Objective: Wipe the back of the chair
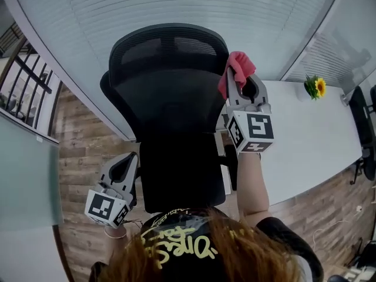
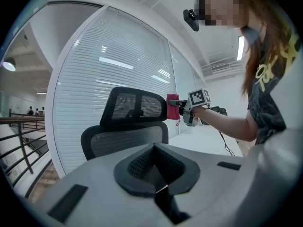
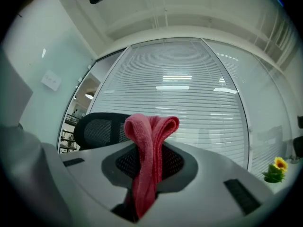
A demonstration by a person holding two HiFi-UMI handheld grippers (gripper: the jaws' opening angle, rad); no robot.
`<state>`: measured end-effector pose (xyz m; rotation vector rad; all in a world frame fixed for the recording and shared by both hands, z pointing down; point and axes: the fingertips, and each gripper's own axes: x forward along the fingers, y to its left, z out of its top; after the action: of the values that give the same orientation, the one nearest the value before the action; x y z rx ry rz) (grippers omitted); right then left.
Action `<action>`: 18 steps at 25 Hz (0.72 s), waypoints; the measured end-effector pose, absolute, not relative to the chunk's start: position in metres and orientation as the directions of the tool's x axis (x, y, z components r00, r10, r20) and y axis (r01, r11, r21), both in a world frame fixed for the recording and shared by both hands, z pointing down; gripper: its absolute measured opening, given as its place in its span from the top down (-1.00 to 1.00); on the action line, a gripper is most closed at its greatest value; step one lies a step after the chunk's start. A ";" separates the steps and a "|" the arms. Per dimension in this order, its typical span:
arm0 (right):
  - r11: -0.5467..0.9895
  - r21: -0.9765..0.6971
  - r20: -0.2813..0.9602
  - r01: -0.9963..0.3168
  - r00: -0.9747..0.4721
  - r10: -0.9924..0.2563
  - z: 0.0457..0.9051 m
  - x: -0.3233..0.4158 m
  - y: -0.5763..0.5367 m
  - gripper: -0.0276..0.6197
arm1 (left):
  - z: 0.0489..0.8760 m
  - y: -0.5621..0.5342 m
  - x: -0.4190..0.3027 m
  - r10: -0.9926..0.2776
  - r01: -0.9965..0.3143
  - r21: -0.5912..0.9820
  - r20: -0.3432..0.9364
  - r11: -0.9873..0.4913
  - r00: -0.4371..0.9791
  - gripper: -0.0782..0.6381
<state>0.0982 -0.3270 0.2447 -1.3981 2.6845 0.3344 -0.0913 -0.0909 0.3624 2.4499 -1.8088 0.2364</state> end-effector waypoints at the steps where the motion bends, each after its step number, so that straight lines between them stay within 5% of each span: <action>1: 0.566 0.147 -0.192 -0.811 -0.585 -0.788 0.244 0.098 -0.328 0.71 | 0.363 -0.091 -0.089 -0.945 -0.960 -0.021 0.180 -0.280 0.272 0.80; 18: 0.611 0.099 -0.222 -0.786 -0.616 -0.756 0.245 0.084 -0.322 0.71 | 0.372 -0.089 -0.105 -0.961 -0.981 -0.035 0.209 -0.190 0.179 0.80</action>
<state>0.0842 -0.3224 0.2451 -1.2903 2.6756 0.2802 -0.1055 -0.0892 0.3720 2.3273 -1.9274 0.2802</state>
